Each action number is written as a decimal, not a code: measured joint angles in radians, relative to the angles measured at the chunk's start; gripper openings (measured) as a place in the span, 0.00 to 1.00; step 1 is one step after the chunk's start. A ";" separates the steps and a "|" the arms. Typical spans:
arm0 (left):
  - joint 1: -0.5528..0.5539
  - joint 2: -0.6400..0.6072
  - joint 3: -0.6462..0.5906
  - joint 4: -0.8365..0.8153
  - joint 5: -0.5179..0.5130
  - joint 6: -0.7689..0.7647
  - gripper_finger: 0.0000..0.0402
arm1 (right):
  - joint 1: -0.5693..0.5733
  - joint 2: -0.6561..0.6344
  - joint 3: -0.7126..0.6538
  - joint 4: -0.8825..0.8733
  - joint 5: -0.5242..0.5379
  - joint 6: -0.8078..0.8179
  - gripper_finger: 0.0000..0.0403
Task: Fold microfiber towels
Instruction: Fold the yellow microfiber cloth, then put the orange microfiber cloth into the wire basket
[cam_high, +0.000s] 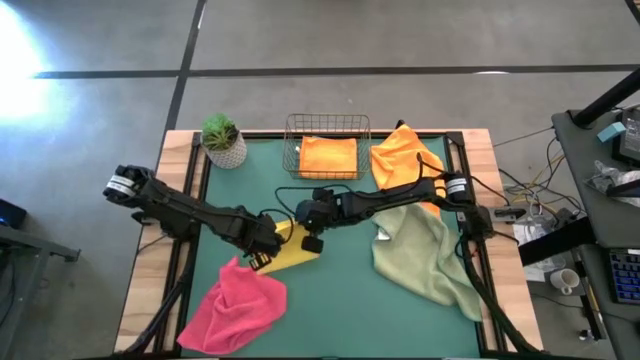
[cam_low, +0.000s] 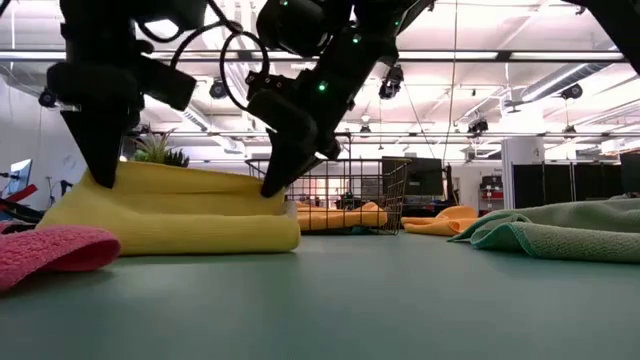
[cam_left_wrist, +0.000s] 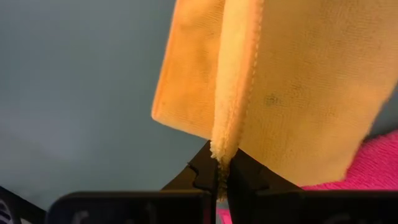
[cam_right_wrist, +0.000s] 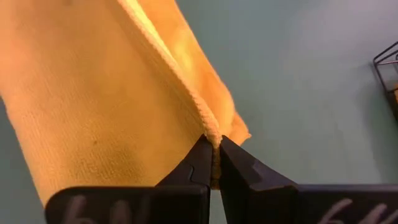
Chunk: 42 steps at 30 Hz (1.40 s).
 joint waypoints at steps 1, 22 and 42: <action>0.006 0.000 -0.006 0.001 -0.007 0.000 0.00 | -0.004 0.000 0.000 0.000 -0.001 -0.007 0.02; 0.035 0.000 -0.026 -0.014 -0.076 0.020 0.26 | -0.018 0.014 -0.003 0.058 0.005 -0.007 0.19; -0.097 -0.154 -0.070 0.159 -0.067 0.017 0.43 | -0.041 -0.140 -0.002 -0.246 -0.326 -0.109 0.32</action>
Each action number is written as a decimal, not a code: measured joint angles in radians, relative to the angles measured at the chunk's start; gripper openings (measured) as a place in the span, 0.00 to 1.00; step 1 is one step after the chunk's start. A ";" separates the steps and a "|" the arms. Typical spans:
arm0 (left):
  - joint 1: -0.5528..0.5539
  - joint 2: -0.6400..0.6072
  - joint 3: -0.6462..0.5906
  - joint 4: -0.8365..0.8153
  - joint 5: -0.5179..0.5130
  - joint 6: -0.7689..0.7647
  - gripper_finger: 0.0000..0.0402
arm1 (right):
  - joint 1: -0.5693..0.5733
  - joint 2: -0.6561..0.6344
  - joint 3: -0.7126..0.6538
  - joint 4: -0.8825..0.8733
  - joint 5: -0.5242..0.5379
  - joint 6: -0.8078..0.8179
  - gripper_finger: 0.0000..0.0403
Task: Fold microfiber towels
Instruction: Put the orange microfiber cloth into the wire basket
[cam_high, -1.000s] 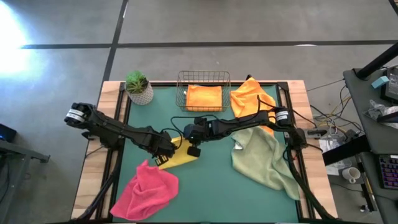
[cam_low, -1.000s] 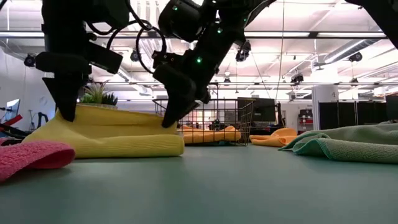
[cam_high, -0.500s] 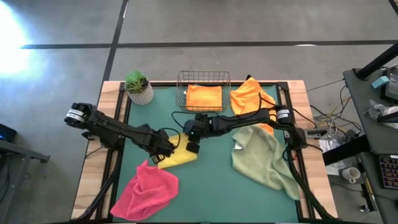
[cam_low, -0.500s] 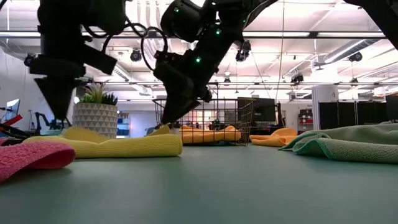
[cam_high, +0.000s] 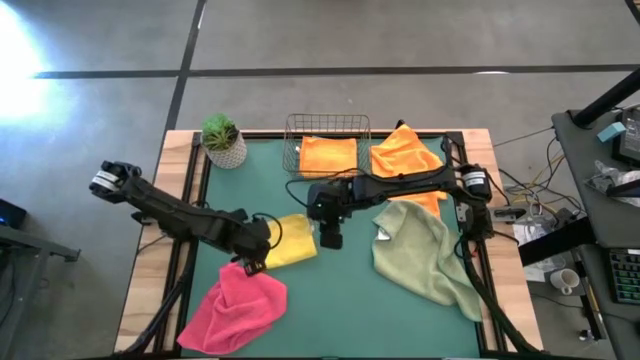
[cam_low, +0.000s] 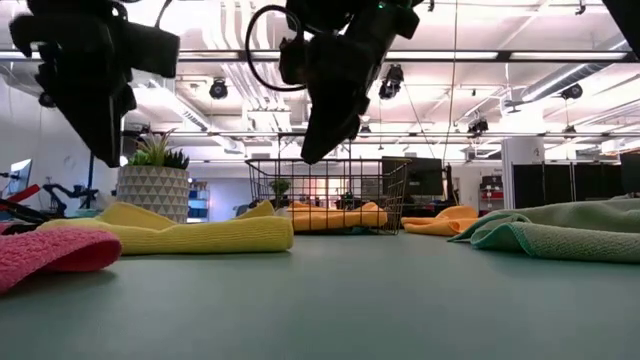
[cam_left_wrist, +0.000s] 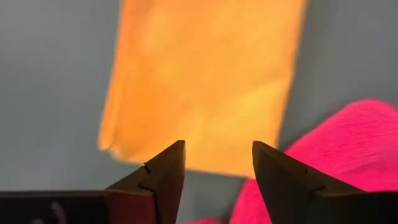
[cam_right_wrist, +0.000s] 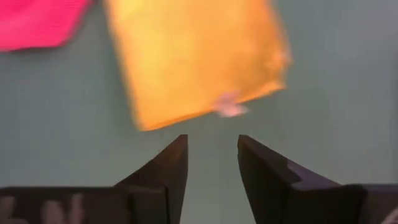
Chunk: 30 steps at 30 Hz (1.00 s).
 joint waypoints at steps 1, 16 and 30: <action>-0.010 -0.005 -0.012 0.033 -0.002 0.000 0.42 | 0.006 0.000 -0.006 0.009 -0.035 0.006 0.30; -0.039 -0.012 -0.142 0.171 -0.004 0.023 0.02 | 0.059 0.001 -0.167 0.332 -0.059 0.146 0.02; -0.029 -0.007 -0.286 0.329 -0.027 0.054 0.00 | 0.062 0.092 -0.240 0.629 -0.030 0.293 0.02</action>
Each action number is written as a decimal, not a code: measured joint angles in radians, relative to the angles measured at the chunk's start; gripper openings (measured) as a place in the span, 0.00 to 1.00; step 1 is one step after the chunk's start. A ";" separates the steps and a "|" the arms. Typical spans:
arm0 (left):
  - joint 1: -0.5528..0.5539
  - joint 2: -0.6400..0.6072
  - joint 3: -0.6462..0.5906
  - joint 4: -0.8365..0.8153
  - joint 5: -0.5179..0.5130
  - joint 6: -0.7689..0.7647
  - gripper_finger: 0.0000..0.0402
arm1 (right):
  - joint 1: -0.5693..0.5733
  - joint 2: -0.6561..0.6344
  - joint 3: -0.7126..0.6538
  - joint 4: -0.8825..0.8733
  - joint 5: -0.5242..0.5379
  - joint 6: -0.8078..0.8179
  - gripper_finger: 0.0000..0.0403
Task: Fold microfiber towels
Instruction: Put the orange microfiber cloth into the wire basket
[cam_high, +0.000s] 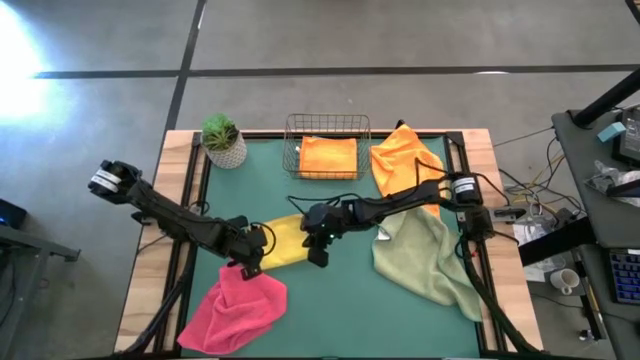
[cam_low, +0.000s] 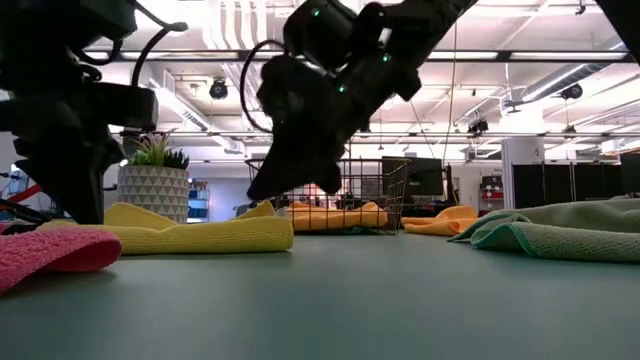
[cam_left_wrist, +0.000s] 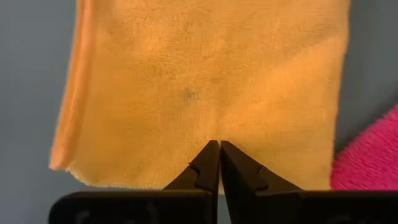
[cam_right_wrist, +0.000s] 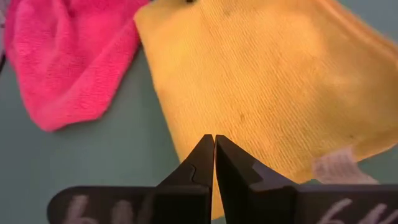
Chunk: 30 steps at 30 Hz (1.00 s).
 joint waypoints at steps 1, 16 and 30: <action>0.004 0.003 -0.001 0.000 -0.006 0.004 0.00 | 0.000 0.015 0.005 0.012 0.000 0.004 0.02; 0.068 0.147 0.005 0.060 -0.125 0.062 0.00 | -0.007 0.066 0.024 -0.111 0.176 0.094 0.02; 0.138 0.084 0.052 0.030 -0.188 0.191 0.00 | -0.009 0.034 0.026 -0.304 0.261 0.255 0.02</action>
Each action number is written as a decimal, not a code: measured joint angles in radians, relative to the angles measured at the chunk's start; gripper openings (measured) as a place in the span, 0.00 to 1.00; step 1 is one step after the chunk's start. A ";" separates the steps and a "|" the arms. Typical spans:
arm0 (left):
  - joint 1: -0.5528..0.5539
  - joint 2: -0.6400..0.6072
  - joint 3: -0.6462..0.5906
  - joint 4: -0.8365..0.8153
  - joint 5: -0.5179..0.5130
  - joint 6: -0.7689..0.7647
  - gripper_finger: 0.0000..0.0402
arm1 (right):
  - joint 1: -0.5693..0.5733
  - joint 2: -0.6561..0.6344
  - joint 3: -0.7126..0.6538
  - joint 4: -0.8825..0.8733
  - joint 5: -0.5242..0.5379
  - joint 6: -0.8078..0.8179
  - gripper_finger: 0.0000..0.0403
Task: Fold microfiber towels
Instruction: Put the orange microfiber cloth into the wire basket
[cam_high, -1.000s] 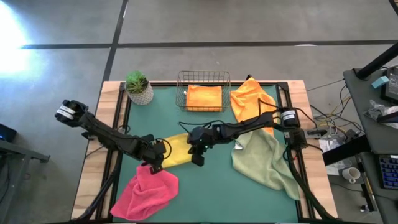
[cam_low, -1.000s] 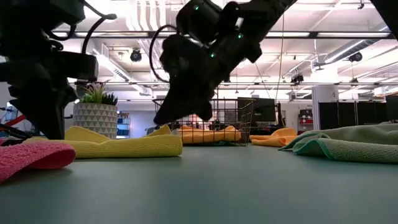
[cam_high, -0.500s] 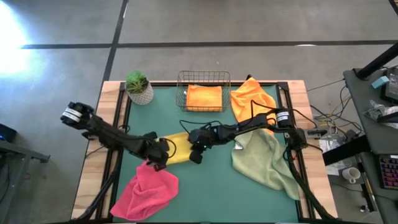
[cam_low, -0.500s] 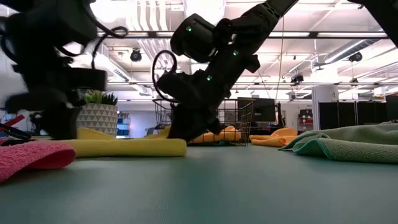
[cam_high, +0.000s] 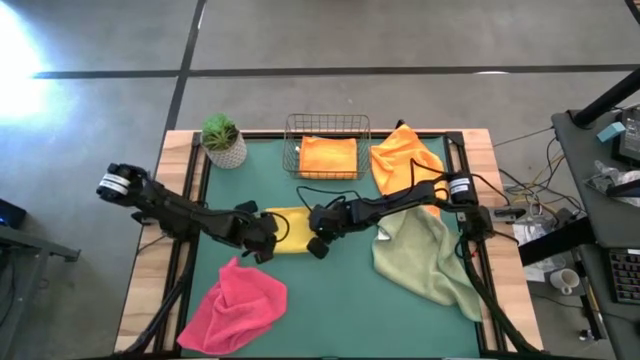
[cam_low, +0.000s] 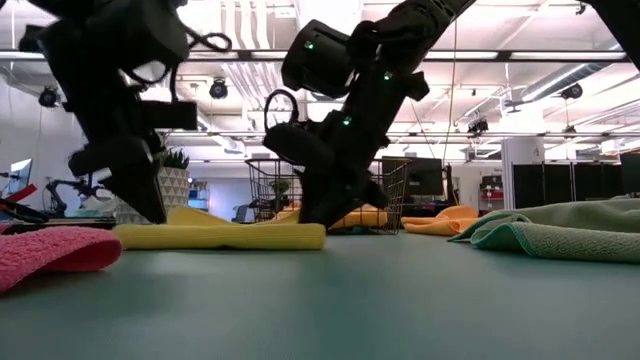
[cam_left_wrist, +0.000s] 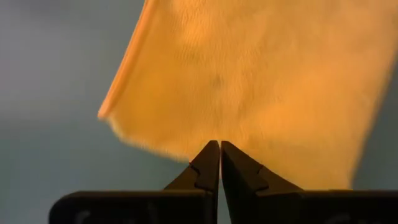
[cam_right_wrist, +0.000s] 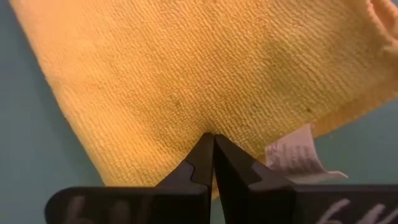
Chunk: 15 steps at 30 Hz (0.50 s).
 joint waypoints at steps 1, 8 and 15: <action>0.000 -0.013 0.002 -0.006 0.006 0.001 0.00 | 0.000 -0.010 0.000 -0.022 0.007 0.001 0.02; 0.000 -0.092 0.005 -0.023 0.059 0.069 0.00 | 0.002 -0.060 -0.005 -0.117 0.039 -0.029 0.02; 0.000 -0.149 0.018 -0.025 0.095 0.152 0.00 | 0.010 -0.130 -0.005 -0.126 0.042 -0.091 0.02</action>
